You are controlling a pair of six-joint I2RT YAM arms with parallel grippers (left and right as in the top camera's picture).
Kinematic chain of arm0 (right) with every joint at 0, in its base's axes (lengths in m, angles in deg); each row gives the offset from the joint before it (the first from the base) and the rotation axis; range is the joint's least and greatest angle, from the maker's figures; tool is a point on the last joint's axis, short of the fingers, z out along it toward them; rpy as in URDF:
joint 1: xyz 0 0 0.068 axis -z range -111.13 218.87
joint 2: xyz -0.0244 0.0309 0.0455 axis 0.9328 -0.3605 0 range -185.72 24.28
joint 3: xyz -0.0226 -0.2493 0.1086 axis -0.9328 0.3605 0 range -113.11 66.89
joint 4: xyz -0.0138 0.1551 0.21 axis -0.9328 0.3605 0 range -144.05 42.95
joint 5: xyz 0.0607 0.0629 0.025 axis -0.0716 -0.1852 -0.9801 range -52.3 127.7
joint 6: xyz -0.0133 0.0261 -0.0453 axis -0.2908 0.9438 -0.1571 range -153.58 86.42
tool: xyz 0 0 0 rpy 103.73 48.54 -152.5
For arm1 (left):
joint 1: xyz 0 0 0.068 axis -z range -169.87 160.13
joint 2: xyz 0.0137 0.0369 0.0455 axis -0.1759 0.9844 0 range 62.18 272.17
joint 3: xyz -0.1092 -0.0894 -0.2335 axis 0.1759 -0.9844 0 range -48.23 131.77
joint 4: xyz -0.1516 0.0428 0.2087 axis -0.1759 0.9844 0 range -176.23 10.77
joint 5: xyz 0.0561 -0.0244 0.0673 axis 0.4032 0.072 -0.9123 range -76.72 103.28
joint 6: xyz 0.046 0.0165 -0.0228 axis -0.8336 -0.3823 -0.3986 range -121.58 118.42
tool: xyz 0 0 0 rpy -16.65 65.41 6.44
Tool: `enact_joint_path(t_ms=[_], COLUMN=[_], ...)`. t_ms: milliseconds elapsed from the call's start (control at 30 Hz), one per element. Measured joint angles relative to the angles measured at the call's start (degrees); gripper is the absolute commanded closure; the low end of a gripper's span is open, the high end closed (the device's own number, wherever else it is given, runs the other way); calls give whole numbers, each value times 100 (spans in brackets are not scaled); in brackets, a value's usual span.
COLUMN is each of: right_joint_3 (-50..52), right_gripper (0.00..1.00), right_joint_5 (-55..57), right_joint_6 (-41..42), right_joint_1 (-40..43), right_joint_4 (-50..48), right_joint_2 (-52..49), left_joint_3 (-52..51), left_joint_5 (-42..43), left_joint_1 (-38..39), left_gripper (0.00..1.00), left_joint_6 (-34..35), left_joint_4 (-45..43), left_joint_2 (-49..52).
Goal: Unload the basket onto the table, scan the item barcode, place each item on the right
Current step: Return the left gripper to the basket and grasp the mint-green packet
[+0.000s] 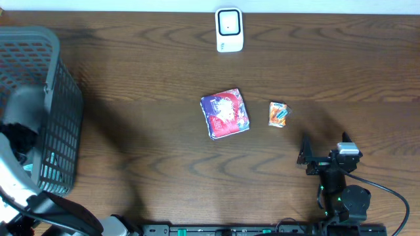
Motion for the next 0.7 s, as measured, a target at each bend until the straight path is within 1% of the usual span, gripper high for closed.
enact_joint_path(t_ms=[200, 400, 533, 633, 667, 700], right_joint_3=[0, 0, 0, 0, 0, 0], right_gripper=[1, 1, 1, 1, 1, 1], right_joint_5=[0, 0, 0, 0, 0, 0], right_joint_6=[0, 0, 0, 0, 0, 0], right_joint_1=[0, 0, 0, 0, 0, 0], right_joint_4=[0, 2, 2, 2, 2, 2], right_joint_2=[0, 0, 0, 0, 0, 0], left_joint_3=[-850, -1401, -1613, -1628, -1631, -1598], left_joint_5=[22, 138, 214, 227, 236, 282], left_joint_1=[0, 0, 0, 0, 0, 2], left_gripper=[15, 15, 15, 16, 24, 36], left_joint_6=[-295, -337, -323, -247, -225, -188], left_joint_4=[-758, -1591, -2072, -2243, -2275, -2282], left_joint_2=[9, 101, 393, 782, 946, 1049])
